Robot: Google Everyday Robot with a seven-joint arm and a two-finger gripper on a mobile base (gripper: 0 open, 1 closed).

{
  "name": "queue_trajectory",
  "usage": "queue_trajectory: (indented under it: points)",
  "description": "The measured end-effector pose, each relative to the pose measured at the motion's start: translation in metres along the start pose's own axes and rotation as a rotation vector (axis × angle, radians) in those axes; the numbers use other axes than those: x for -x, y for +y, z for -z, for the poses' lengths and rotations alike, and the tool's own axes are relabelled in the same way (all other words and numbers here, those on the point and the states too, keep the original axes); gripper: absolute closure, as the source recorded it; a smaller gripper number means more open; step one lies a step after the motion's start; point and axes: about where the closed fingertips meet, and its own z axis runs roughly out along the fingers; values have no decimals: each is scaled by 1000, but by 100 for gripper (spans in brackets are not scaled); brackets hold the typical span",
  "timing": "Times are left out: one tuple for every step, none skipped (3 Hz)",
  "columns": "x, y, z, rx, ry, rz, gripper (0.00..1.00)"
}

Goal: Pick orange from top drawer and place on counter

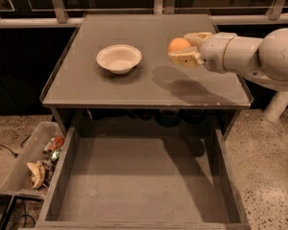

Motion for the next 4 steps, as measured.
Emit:
queue_trajectory:
  points:
    - [-17, -5, -8, 12, 19, -42, 100]
    - [-32, -5, -14, 21, 53, -58, 100]
    - [-49, 2, -20, 38, 97, -69, 100]
    - [-61, 11, -26, 55, 128, -73, 100]
